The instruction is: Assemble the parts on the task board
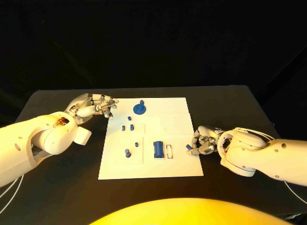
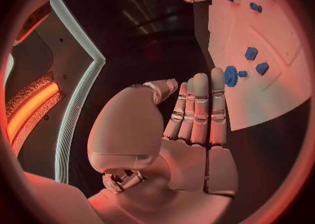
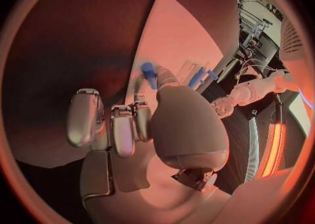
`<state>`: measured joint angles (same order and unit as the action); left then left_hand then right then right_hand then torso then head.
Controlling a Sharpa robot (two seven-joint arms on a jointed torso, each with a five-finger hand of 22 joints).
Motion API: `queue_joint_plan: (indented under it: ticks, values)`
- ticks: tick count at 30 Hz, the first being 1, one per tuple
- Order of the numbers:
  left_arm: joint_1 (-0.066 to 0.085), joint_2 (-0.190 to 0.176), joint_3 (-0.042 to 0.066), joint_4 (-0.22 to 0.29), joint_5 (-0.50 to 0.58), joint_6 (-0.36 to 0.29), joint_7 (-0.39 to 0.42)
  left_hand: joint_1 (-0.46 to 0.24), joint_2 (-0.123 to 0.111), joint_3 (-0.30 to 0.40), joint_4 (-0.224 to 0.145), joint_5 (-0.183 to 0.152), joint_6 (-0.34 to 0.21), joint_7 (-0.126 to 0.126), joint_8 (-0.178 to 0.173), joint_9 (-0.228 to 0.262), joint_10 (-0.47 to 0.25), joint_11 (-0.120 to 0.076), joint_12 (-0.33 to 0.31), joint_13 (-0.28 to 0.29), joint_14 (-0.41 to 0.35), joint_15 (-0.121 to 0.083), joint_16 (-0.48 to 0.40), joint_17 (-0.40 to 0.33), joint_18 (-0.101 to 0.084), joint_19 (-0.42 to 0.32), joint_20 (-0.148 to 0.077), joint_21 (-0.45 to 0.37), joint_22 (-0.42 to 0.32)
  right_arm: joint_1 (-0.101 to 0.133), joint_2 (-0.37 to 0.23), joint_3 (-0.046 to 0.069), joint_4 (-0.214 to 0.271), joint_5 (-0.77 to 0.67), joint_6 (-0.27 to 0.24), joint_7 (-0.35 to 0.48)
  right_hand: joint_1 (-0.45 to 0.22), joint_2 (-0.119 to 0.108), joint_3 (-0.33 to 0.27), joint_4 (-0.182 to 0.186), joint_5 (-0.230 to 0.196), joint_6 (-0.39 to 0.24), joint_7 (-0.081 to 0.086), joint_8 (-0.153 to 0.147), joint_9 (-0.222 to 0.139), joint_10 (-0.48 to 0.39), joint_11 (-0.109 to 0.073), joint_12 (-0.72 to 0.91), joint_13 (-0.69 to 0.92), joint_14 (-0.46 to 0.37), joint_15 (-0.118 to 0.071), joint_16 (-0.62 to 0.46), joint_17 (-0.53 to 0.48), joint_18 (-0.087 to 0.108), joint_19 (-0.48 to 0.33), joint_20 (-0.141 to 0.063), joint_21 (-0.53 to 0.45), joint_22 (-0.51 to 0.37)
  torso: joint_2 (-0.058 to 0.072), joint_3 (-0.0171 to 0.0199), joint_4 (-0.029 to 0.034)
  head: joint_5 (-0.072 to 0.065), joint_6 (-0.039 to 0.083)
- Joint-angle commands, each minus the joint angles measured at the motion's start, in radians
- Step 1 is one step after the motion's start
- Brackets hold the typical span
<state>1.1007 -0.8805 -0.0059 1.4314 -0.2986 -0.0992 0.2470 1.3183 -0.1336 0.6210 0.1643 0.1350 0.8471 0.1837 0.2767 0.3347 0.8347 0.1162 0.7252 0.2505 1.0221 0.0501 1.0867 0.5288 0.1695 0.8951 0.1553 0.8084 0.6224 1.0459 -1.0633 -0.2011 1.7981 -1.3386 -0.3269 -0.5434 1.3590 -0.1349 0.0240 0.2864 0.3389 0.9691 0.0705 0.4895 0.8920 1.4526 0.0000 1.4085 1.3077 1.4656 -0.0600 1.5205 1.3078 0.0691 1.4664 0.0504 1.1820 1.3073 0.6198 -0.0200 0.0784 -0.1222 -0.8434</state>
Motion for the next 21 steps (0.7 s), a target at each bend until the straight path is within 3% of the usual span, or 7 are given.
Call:
queue_joint_plan:
  ticks: [1, 6, 11, 14, 16, 18, 21]
  values:
    - [0.0, 0.001, 0.001, 0.001, -0.001, 0.006, 0.007, -0.003, 0.003, -0.001, 0.008, 0.002, -0.004, 0.0, -0.005, -0.002, -0.001, 0.003, -0.003, -0.001, 0.0, 0.003, -0.005, 0.0, 0.014, 0.008, -0.001, -0.005, -0.001, -0.019, 0.01, -0.015, -0.011, -0.069, 0.098, -0.067, 0.058, 0.002, 0.039, -0.003, 0.008, 0.002, 0.001, -0.005, -0.443, -0.005, -0.003, -0.004, 0.088, 0.079, -0.006, -0.002, 0.137, -0.002, 0.001, -0.007, -0.004, 0.174, 0.0, -0.0002, 0.0002, -0.002, -0.001]
    - [0.0, 0.001, 0.001, 0.001, -0.001, 0.007, 0.007, -0.003, 0.003, -0.001, 0.008, 0.002, -0.004, 0.0, -0.005, -0.002, -0.001, 0.003, -0.003, -0.001, 0.0, 0.003, -0.005, 0.0, 0.014, 0.008, -0.001, -0.005, -0.001, -0.019, 0.012, -0.015, -0.008, -0.063, 0.09, -0.07, 0.075, -0.01, 0.071, 0.0, 0.009, 0.005, 0.001, -0.006, -0.445, -0.005, -0.003, -0.005, 0.088, 0.079, -0.006, -0.002, 0.138, -0.003, 0.002, -0.007, -0.002, 0.175, 0.0, -0.0003, -0.0005, -0.004, -0.001]
    - [0.0, 0.002, 0.001, 0.001, -0.001, 0.007, 0.007, -0.003, 0.003, -0.001, 0.008, 0.002, -0.004, 0.0, -0.005, -0.002, -0.001, 0.003, -0.003, -0.001, 0.0, 0.003, -0.005, 0.0, 0.014, 0.008, -0.001, -0.005, -0.001, -0.02, 0.012, -0.014, -0.004, -0.016, 0.06, -0.061, 0.1, 0.005, 0.133, -0.005, 0.01, 0.013, -0.005, -0.004, -0.446, -0.001, -0.009, -0.001, 0.094, 0.08, -0.011, 0.0, 0.142, -0.003, 0.004, -0.01, 0.003, 0.176, 0.0, -0.0002, -0.0002, -0.002, 0.0]
    - [0.0, 0.002, 0.001, 0.0, -0.001, 0.008, 0.006, -0.003, 0.003, -0.001, 0.008, 0.002, -0.004, 0.0, -0.005, -0.002, -0.001, 0.003, -0.003, -0.001, 0.0, 0.003, -0.005, 0.0, 0.014, 0.008, -0.001, -0.005, -0.001, -0.02, 0.012, -0.014, 0.001, 0.041, 0.034, -0.036, 0.117, 0.005, 0.247, -0.009, 0.011, 0.004, -0.004, -0.004, -0.444, -0.001, -0.01, -0.002, 0.094, 0.081, -0.012, 0.0, 0.143, -0.003, 0.003, -0.014, 0.0, 0.176, 0.0, 0.0005, 0.0004, -0.001, -0.001]
    - [0.0, 0.003, 0.001, -0.001, -0.001, 0.008, 0.006, -0.003, 0.003, -0.001, 0.008, 0.002, -0.004, 0.0, -0.005, -0.002, -0.001, 0.003, -0.003, -0.001, 0.0, 0.003, -0.005, 0.0, 0.014, 0.008, -0.001, -0.005, -0.001, -0.019, 0.012, -0.013, 0.005, 0.073, 0.019, -0.018, 0.107, -0.012, 0.359, -0.028, 0.011, -0.007, 0.003, 0.006, -0.433, 0.0, -0.006, -0.002, 0.096, 0.081, -0.008, 0.002, 0.147, -0.003, 0.004, -0.013, 0.004, 0.176, 0.001, 0.0008, 0.0003, 0.003, -0.002]
    - [0.0, 0.004, 0.001, -0.001, -0.001, 0.009, 0.006, -0.003, 0.003, -0.001, 0.008, 0.002, -0.004, 0.0, -0.005, -0.002, -0.001, 0.003, -0.003, -0.001, 0.0, 0.003, -0.005, 0.0, 0.014, 0.008, -0.001, -0.005, -0.001, -0.018, 0.014, -0.012, 0.01, 0.111, 0.006, 0.0, 0.062, -0.034, 0.467, -0.062, 0.007, -0.019, 0.007, 0.023, -0.414, 0.003, -0.002, -0.001, 0.099, 0.081, -0.006, 0.002, 0.148, -0.003, 0.003, -0.009, 0.005, 0.176, 0.0, 0.0008, 0.0003, 0.004, -0.001]
    - [0.0, 0.005, 0.001, -0.001, -0.001, 0.009, 0.006, -0.003, 0.003, -0.001, 0.008, 0.002, -0.004, 0.0, -0.005, -0.002, -0.001, 0.003, -0.003, -0.001, 0.0, 0.003, -0.005, 0.0, 0.014, 0.008, -0.001, -0.005, -0.001, -0.011, 0.017, -0.01, 0.019, 0.158, -0.005, 0.033, 0.0, -0.04, 0.553, -0.102, 0.004, -0.033, 0.008, 0.036, -0.398, 0.005, 0.0, -0.001, 0.1, 0.082, -0.004, 0.002, 0.149, -0.003, 0.002, -0.007, 0.004, 0.176, 0.0, 0.0, 0.0015, 0.003, -0.001]
